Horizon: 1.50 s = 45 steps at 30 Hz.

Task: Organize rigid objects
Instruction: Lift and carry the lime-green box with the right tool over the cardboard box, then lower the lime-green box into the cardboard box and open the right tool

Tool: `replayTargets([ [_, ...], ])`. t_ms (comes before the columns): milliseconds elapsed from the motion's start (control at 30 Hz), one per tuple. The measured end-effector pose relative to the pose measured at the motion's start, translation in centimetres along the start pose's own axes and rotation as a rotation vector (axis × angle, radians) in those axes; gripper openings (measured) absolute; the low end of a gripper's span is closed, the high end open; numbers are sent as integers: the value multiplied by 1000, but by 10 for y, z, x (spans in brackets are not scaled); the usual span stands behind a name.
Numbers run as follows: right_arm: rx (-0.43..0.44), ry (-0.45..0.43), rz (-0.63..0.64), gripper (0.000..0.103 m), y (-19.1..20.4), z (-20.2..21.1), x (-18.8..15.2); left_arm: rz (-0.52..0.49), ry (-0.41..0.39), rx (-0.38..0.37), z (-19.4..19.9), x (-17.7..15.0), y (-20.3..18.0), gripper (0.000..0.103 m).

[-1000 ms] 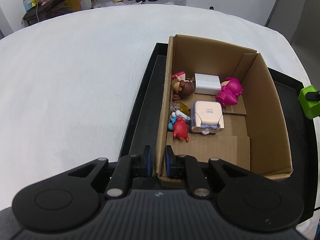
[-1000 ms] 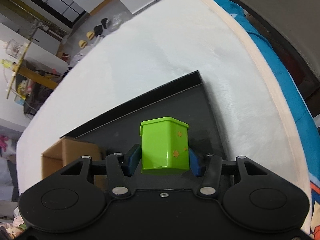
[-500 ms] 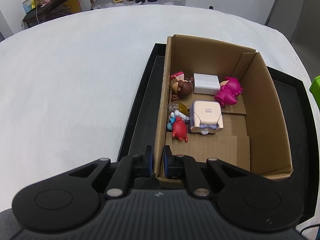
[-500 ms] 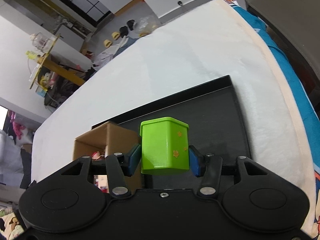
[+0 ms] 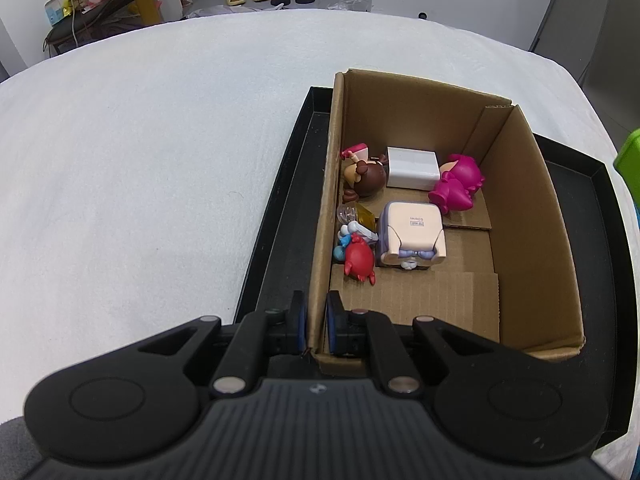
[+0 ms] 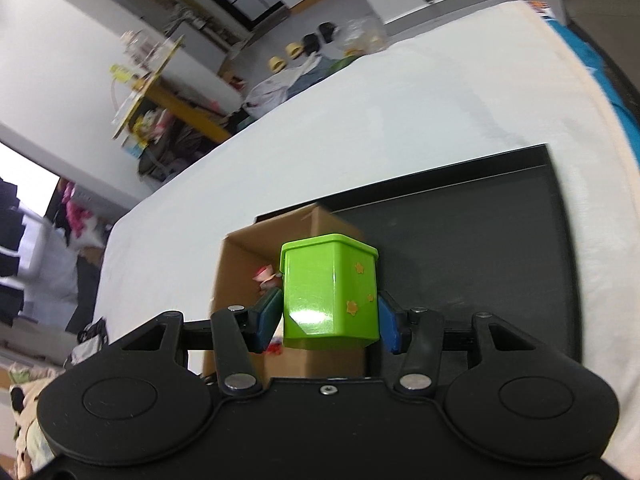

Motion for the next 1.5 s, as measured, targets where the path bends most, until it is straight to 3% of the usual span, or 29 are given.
replayTargets([
  [300,32,20,51,50,32,-19,-3,1,-6,-16,0,-1,1,10],
  [900,-40,39,111,50,62,-42,-13,9,-12,-45,2,-2,5,9],
  [1167,-130,56,175,50,81,-60,-16,24,1,-71,2,1,9,10],
  [1367,-282,63,230,50,95,-80,-18,26,3,-87,3,0,10,10],
  [1500,-329,69,251,51,97,-82,-20,34,6,-98,2,1,12,10],
])
Point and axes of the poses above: each gripper's, at about its wrist camera, not at the fingertips, and z roughly against the way its jaws point, y to its left, x to its top, the point moved 2 cm from there along -z, roughly the way its jaws point, and after that the axes turned 9 degrees about y, right-handed, at the moved point
